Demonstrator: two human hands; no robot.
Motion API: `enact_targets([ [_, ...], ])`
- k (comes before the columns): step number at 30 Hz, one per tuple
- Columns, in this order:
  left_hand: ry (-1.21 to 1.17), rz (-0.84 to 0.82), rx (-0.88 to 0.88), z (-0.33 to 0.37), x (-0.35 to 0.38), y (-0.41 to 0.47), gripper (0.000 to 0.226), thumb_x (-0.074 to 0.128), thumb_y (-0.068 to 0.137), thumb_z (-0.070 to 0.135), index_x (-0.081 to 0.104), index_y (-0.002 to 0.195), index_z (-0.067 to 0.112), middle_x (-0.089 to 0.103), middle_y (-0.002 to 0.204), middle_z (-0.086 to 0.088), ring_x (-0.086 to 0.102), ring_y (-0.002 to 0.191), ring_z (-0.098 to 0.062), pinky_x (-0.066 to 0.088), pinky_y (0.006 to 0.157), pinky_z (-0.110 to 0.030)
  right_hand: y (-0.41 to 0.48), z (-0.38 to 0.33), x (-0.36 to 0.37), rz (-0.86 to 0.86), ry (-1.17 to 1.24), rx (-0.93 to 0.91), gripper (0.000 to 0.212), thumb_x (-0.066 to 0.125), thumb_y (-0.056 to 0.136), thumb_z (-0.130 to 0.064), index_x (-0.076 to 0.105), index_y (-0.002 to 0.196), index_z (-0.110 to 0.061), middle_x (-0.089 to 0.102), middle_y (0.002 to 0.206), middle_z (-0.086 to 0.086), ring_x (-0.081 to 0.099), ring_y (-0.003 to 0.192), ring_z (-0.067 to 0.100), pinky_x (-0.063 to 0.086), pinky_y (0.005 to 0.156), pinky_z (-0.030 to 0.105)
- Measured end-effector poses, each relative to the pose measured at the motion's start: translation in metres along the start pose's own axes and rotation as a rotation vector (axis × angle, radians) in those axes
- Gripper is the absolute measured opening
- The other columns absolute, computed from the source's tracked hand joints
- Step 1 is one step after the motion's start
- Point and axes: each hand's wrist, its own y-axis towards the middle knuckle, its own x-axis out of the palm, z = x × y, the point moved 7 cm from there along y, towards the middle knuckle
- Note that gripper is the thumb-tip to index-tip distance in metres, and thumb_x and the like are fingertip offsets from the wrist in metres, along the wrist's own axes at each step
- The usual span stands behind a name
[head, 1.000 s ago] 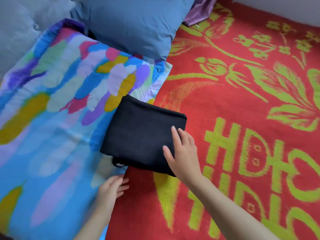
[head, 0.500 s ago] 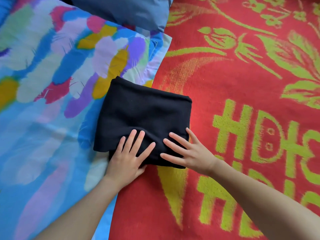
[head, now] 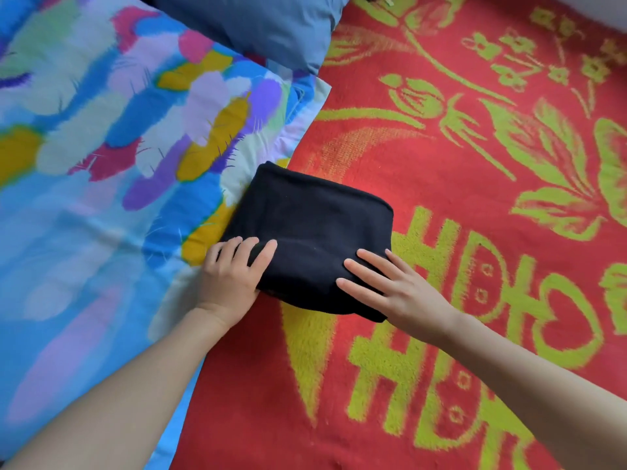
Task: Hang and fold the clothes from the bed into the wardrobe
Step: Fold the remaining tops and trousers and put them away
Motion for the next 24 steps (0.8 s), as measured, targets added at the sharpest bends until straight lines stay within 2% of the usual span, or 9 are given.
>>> enact_targets([
  [3,-0.023,-0.049,-0.023,0.011,-0.041,-0.006,0.066,0.068,0.051,0.010,0.049,0.114,0.017,0.066,0.087,-0.012,0.063,0.071,-0.031,0.043,0.066,-0.035,-0.009,0.001,-0.027,0.010,0.008,0.034,0.060,0.031,0.079,0.002,0.036,0.135,-0.018,0.061,0.123,0.012,0.060,0.110,0.035,0.054,0.082,0.044],
  [5,-0.002,-0.056,-0.042,0.027,-0.086,-0.017,0.071,0.074,0.044,0.014,0.048,0.111,0.016,0.062,0.079,-0.011,0.061,0.066,-0.030,0.041,0.068,-0.036,-0.019,-0.013,-0.055,0.016,-0.010,0.056,0.067,0.029,0.074,0.001,0.032,0.139,-0.017,0.063,0.119,0.014,0.063,0.104,0.034,0.055,0.074,0.036],
  [7,-0.007,-0.072,-0.093,0.041,-0.126,-0.027,0.074,0.080,0.040,0.017,0.047,0.107,0.014,0.059,0.074,-0.012,0.062,0.064,-0.030,0.050,0.067,-0.037,-0.024,-0.028,-0.073,0.017,-0.011,0.107,0.076,0.039,0.069,-0.002,0.021,0.141,-0.017,0.064,0.116,0.014,0.064,0.099,0.033,0.054,0.070,0.034],
  [9,-0.003,-0.154,-0.183,0.055,-0.174,-0.038,0.096,0.091,0.019,0.020,0.047,0.103,0.013,0.060,0.072,-0.013,0.062,0.056,-0.028,0.052,0.048,-0.035,-0.030,-0.053,-0.104,0.057,0.037,0.131,0.100,0.062,0.055,-0.001,0.016,0.142,-0.018,0.064,0.113,0.015,0.064,0.096,0.032,0.054,0.068,0.033],
  [11,-0.005,-0.233,-0.301,0.066,-0.211,-0.060,0.104,0.088,0.006,0.012,0.046,0.102,0.013,0.060,0.071,-0.014,0.058,0.046,-0.026,0.043,0.033,-0.030,-0.039,-0.080,-0.123,0.089,0.090,0.132,0.124,0.075,0.043,-0.005,0.010,0.147,-0.022,0.062,0.116,0.016,0.064,0.099,0.032,0.055,0.071,0.034],
  [15,0.119,-0.266,-0.412,0.096,-0.302,-0.121,0.096,0.082,0.007,0.002,0.053,0.099,0.010,0.059,0.070,-0.016,0.053,0.039,-0.025,0.037,0.027,-0.026,-0.072,-0.152,-0.153,-0.002,0.130,0.040,0.146,0.085,0.036,-0.034,-0.006,0.149,-0.017,0.057,0.128,0.017,0.059,0.113,0.037,0.052,0.082,0.046],
  [19,0.201,-0.345,-0.560,0.117,-0.378,-0.193,0.082,0.088,0.005,0.014,0.072,0.086,0.009,0.058,0.066,-0.012,0.052,0.034,-0.023,0.031,0.023,-0.024,-0.096,-0.236,-0.187,-0.128,0.166,-0.108,0.157,0.077,0.023,-0.072,0.002,0.150,-0.017,0.058,0.128,0.015,0.062,0.109,0.031,0.055,0.077,0.041],
  [22,0.234,-0.369,-0.665,0.129,-0.424,-0.248,0.082,0.089,0.006,0.021,0.072,0.086,0.011,0.057,0.064,-0.009,0.052,0.034,-0.022,0.028,0.024,-0.023,-0.095,-0.288,-0.221,-0.097,0.214,-0.195,0.147,0.085,0.026,-0.057,0.013,0.149,-0.018,0.065,0.116,0.008,0.068,0.084,0.024,0.053,0.059,0.029],
  [24,0.248,-0.350,-0.753,0.136,-0.455,-0.288,0.083,0.089,0.008,0.023,0.069,0.088,0.012,0.056,0.064,-0.008,0.054,0.037,-0.022,0.029,0.025,-0.022,-0.090,-0.322,-0.238,-0.071,0.169,-0.293,0.131,0.087,0.024,-0.049,0.032,0.138,-0.012,0.069,0.102,-0.002,0.065,0.071,0.019,0.048,0.052,0.024],
])
